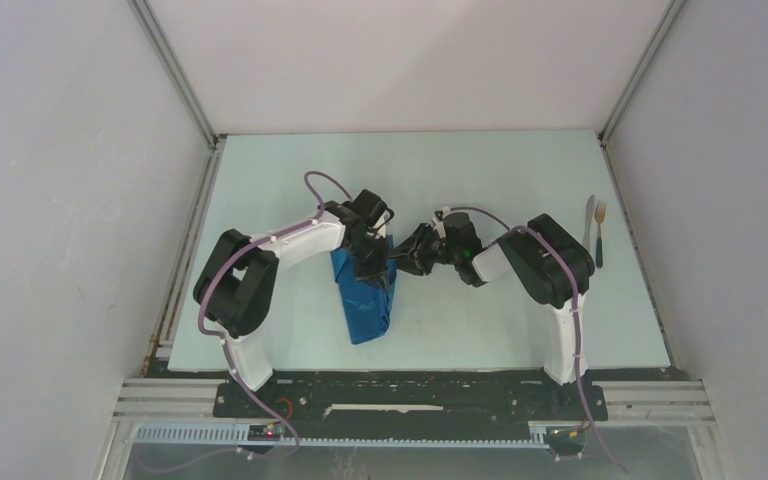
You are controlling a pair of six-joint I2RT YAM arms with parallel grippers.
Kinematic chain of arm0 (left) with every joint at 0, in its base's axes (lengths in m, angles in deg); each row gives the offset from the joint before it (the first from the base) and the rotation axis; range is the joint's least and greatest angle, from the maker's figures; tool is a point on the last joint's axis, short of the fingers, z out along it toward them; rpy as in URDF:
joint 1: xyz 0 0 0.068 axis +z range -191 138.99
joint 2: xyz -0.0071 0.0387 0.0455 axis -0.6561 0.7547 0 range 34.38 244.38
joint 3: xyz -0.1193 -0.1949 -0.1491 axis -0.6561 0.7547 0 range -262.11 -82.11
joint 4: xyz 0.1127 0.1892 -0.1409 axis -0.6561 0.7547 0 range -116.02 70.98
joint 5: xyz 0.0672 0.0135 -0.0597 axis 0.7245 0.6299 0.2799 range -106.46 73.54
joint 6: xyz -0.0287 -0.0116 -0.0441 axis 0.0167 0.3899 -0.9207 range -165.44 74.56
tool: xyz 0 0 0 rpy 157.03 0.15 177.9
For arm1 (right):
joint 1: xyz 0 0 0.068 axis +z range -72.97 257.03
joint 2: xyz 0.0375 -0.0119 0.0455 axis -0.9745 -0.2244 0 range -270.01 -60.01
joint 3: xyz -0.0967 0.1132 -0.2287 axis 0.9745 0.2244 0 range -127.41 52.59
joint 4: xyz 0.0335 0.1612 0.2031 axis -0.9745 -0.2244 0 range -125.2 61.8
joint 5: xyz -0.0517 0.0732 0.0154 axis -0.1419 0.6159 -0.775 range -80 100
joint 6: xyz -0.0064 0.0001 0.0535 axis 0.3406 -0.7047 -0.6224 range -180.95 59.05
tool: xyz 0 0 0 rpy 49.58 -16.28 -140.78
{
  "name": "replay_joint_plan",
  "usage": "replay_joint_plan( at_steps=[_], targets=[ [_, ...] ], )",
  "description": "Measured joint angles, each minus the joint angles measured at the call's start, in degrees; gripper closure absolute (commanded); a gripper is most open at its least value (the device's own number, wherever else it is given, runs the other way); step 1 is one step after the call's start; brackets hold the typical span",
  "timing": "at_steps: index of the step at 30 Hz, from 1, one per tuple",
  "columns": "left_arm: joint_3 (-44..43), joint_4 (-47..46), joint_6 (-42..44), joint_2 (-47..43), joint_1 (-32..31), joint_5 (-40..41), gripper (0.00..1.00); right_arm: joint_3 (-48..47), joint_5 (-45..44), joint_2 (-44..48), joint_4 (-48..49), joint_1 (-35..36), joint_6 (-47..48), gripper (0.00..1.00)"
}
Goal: Fold the napkin into a case and place the utensils inside
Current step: Pick up the 2/3-rectangle-folded napkin from the center of the board.
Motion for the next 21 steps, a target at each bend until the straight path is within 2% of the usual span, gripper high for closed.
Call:
replay_joint_plan(
  at_steps=[12,21],
  targets=[
    [1.6,-1.6,0.0,0.0,0.0,-0.1,1.00,0.0,0.4,-0.1,1.6,0.0,0.3,1.00],
    [5.2,-4.7,0.0,-1.5,0.0,-0.4,0.99,-0.1,2.1,-0.1,1.6,0.0,1.5,1.00]
  ],
)
